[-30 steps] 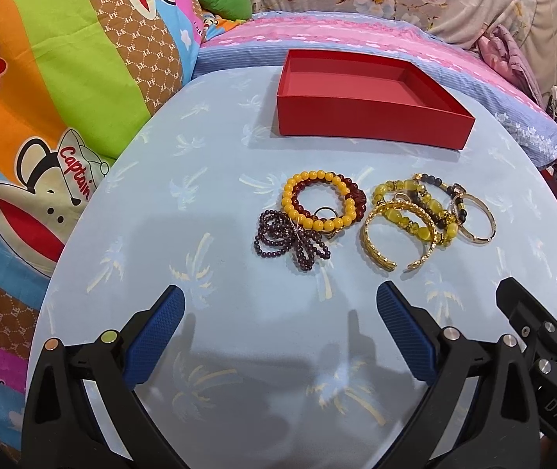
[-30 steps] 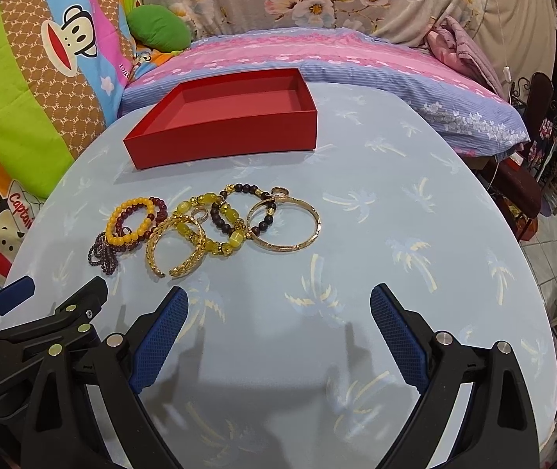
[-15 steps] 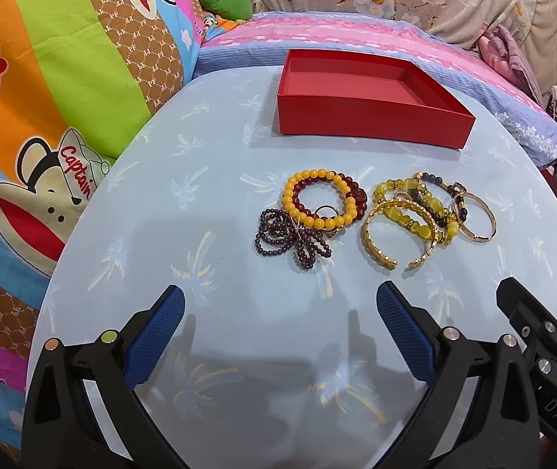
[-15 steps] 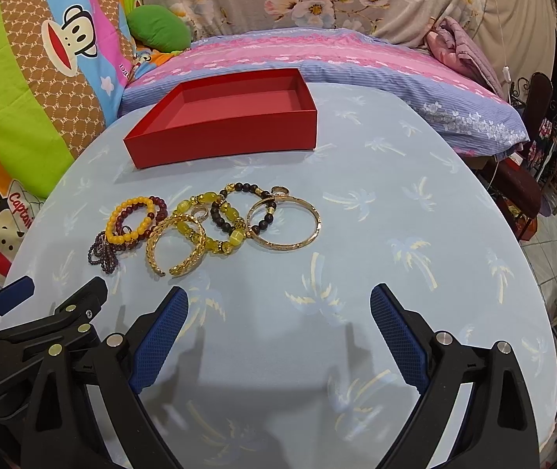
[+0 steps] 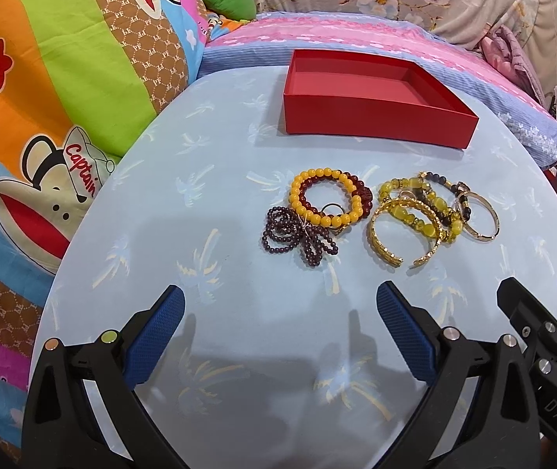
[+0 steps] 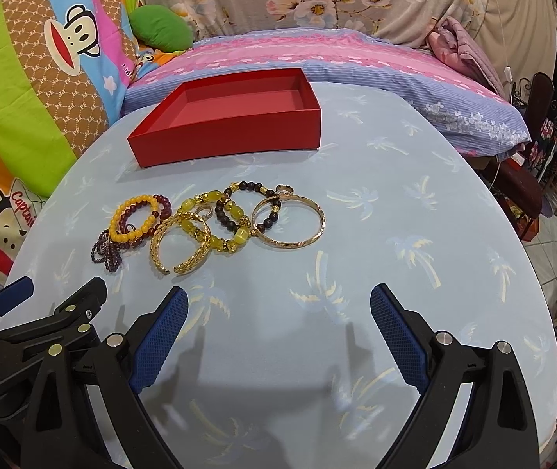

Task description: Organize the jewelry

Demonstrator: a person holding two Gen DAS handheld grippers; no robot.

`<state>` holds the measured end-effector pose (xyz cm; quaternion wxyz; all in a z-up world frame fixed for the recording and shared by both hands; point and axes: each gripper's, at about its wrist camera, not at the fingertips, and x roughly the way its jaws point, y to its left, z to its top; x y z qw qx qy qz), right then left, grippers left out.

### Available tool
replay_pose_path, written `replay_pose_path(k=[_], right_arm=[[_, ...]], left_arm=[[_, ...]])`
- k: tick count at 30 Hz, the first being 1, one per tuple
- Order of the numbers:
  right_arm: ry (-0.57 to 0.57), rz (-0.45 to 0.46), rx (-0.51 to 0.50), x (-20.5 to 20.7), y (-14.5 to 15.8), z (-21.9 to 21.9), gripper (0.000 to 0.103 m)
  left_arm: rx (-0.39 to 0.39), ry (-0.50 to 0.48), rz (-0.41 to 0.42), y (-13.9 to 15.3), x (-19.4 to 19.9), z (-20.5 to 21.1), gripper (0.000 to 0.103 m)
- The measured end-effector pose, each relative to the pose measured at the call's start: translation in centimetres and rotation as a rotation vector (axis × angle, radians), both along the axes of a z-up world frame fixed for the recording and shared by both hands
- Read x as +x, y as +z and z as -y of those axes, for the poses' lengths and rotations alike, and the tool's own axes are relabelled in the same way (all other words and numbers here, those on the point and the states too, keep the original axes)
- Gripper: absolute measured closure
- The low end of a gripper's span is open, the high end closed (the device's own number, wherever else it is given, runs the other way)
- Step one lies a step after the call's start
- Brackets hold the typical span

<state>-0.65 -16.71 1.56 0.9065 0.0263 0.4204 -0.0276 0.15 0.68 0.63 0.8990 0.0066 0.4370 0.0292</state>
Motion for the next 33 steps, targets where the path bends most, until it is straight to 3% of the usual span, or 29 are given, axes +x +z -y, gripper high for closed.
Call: replay_pose_path(k=[33], right_arm=[[-0.003,-0.002,0.008,0.05,-0.07,0.27,0.012]], left_arm=[[-0.005,-0.006,-0.003,-0.26,0.03,0.20,0.009]])
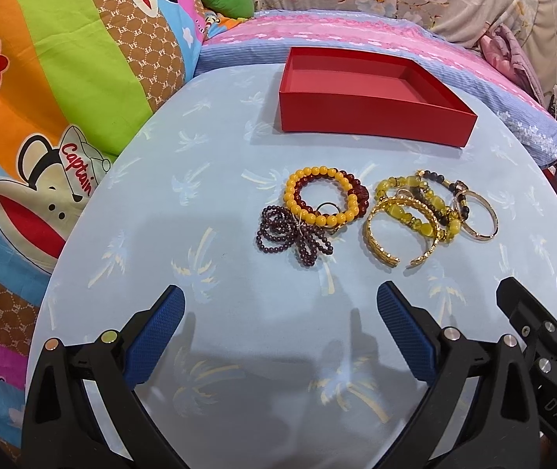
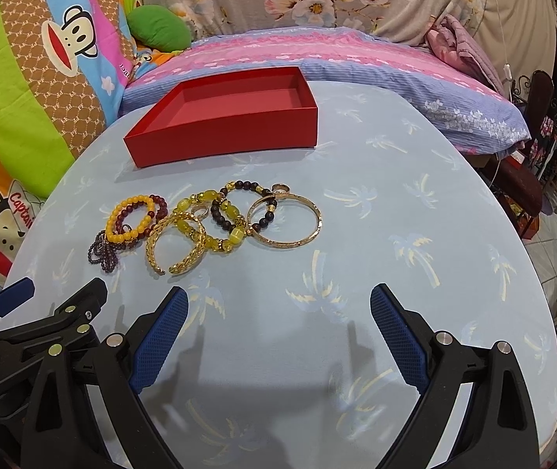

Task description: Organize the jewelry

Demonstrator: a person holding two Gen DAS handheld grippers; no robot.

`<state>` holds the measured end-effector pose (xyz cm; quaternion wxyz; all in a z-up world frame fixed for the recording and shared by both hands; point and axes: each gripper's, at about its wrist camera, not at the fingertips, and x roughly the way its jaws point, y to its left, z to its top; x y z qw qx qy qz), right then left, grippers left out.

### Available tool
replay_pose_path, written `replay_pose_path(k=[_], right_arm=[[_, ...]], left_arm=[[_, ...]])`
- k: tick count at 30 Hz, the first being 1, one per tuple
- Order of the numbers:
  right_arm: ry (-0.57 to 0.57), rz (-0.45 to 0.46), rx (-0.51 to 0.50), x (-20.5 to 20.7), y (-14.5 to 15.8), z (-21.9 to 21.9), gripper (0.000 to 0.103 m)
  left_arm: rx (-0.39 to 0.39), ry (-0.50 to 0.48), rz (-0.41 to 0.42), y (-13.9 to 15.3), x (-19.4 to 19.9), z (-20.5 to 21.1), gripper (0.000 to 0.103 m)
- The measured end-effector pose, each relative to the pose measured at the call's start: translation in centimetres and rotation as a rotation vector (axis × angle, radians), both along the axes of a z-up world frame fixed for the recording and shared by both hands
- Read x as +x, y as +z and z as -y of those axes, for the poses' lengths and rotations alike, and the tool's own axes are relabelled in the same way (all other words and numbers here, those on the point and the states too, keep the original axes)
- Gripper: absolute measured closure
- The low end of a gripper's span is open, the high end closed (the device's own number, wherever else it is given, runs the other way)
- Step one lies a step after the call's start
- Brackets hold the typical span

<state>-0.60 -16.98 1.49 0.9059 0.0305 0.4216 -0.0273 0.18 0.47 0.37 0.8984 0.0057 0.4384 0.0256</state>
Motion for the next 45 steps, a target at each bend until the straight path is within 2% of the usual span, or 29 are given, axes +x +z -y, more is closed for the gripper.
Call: replay_pose_path(k=[16,31,40,42,45], right_arm=[[-0.049,-0.030,0.019,3.5,-0.9,2.4,0.012],[-0.024,-0.060,0.031,7.5,-2.4,2.5,0.014],[0.006,-0.065,0.048,9.4,-3.2,1.8,0.027],[0.019,-0.065,0.053,9.5,-3.3,1.6,0.036],[0.036,-0.054,0.054,9.4,-3.3,1.3,0.043]], left_arm=[[-0.047,0.063,-0.012,0.2,4.2,-2.6,0.009],[-0.045,0.011,-0.044,-0.6,7.0,-0.7,0.008],[-0.047,0.012,-0.066,-1.2,7.1,-0.4,0.008],[-0.051,0.013,-0.069,-1.2,7.0,-0.5,0.008],[-0.061,0.006,-0.074,-1.2,6.9,-0.5,0.008]])
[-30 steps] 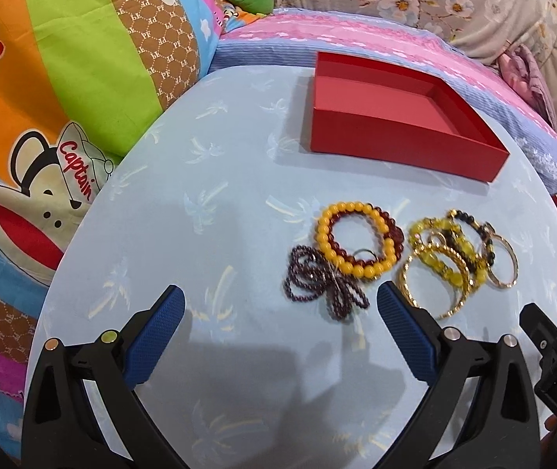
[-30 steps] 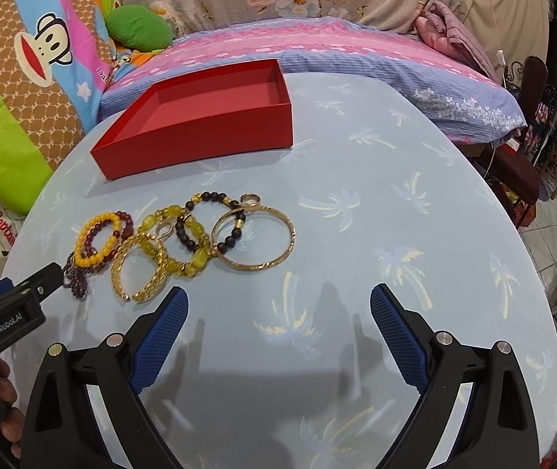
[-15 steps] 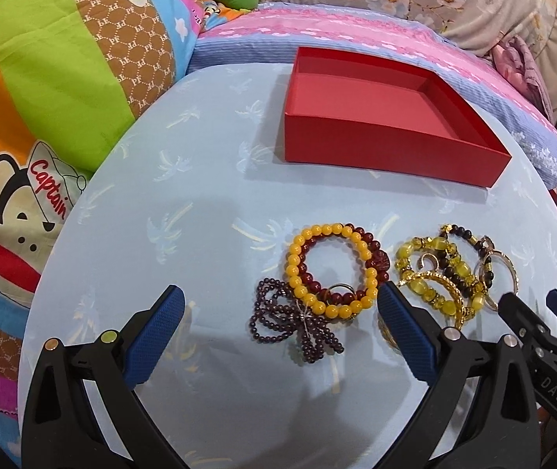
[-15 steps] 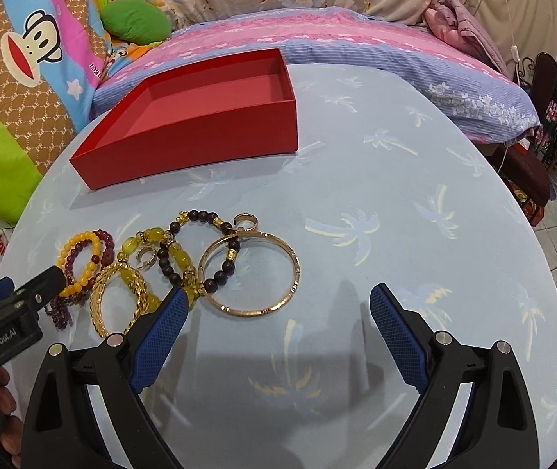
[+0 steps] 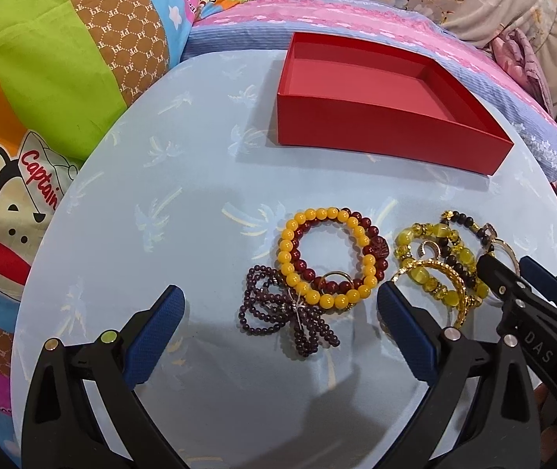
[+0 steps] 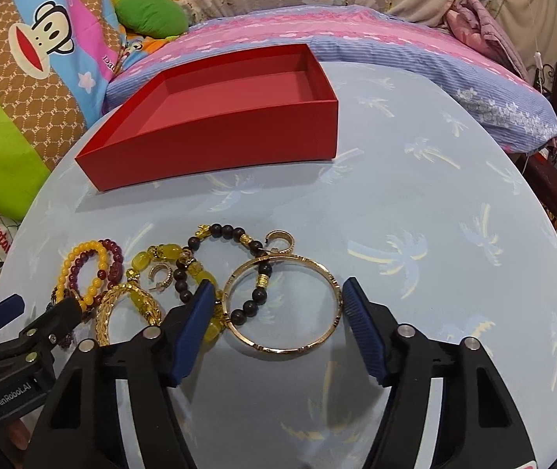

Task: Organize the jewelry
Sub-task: 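Grasp the thin gold bangle with the right tool while the left tool grasps the twisted gold cuff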

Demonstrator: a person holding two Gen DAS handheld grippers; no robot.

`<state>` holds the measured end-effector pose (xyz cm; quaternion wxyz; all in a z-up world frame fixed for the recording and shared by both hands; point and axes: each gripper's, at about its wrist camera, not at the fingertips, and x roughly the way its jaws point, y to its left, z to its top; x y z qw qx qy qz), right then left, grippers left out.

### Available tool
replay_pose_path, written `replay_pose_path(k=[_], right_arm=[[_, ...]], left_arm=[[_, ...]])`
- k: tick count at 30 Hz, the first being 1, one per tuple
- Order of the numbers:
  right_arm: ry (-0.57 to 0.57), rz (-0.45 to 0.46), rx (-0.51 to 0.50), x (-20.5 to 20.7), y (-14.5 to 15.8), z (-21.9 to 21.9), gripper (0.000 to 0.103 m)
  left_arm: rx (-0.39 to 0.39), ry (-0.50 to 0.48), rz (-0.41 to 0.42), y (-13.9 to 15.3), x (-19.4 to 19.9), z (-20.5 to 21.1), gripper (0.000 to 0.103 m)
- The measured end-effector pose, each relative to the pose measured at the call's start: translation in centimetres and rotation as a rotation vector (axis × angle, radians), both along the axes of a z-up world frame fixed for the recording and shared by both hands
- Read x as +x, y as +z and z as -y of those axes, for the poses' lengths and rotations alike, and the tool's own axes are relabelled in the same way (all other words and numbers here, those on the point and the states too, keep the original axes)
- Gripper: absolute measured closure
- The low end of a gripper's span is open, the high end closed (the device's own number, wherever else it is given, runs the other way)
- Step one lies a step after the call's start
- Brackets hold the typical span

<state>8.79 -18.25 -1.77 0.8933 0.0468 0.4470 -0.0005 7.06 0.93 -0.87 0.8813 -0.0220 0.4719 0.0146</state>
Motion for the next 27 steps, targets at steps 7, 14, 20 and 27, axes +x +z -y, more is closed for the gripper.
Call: replay_pose_path(k=[7,14,20,27], right_arm=[[-0.022,0.008,0.007,-0.6,0.4,0.8,0.043],[-0.077,0.026,0.010,-2.0,1.3,3.0,0.043],[-0.107,0.019,0.019,-2.7,1.3,4.1,0.043],[-0.105,0.014,0.026,-2.7,1.1,4.2,0.042]], left_arm=[[-0.013,-0.031,-0.003,0.1,-0.5,0.9,0.008],[-0.042,-0.097,0.010,0.6,-1.3,2.7,0.008],[-0.071,-0.158,-0.014,0.1,-1.2,4.6,0.008],[-0.064,-0.161,-0.027,-1.0,-0.6,5.7,0.010]])
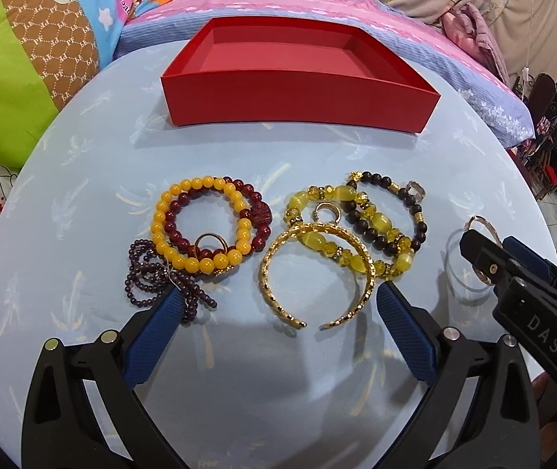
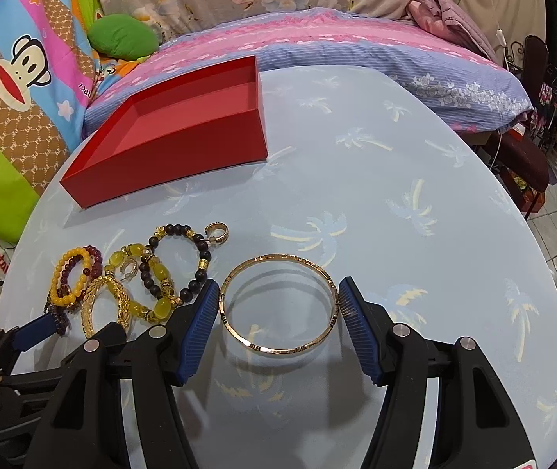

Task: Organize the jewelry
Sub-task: 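Grasp the thin gold bangle with the right tool while the left tool grasps the twisted gold cuff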

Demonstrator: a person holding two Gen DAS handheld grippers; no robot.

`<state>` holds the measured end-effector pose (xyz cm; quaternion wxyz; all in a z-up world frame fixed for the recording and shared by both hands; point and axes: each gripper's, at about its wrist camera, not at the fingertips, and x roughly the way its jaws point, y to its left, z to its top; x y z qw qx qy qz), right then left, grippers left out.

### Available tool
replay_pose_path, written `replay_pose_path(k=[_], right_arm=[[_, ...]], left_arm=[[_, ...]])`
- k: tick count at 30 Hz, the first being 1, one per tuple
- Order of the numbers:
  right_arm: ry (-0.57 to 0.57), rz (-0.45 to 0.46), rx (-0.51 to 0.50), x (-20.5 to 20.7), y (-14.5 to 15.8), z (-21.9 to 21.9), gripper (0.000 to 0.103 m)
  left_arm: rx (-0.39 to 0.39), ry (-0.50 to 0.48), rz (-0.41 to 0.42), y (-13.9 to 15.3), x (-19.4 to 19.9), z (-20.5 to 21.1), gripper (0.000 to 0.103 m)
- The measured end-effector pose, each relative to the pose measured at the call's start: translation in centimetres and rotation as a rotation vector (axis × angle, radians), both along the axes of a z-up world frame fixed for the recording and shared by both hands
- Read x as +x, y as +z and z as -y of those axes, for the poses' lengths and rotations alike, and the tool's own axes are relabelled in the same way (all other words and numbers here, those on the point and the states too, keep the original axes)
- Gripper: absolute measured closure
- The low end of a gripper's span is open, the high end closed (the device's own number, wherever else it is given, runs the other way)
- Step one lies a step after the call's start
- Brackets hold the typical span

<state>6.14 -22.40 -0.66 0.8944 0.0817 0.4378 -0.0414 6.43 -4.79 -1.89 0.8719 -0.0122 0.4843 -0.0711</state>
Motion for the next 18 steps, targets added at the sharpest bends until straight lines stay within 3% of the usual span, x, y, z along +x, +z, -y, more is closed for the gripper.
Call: replay_pose_path(k=[6,8,10,18], right_arm=[[0.005,-0.004,0.008,0.2,-0.2,-0.1,0.042],[0.003,-0.004,0.010,0.1,-0.2,-0.1,0.042],[0.002,-0.003,0.008,0.1,-0.2,-0.1,0.042],[-0.012,0.007,0.011,-0.3,0.2,0.3,0.042]], left_arm=[[0.011,-0.038,0.024,0.2,-0.1,0.8,0.021],[0.009,-0.053,0.033,0.4,-0.1,1.1,0.034],[0.002,-0.066,0.040,0.5,-0.2,1.1,0.039],[-0.041,-0.076,0.052,1.2,-0.6,1.0,0.041]])
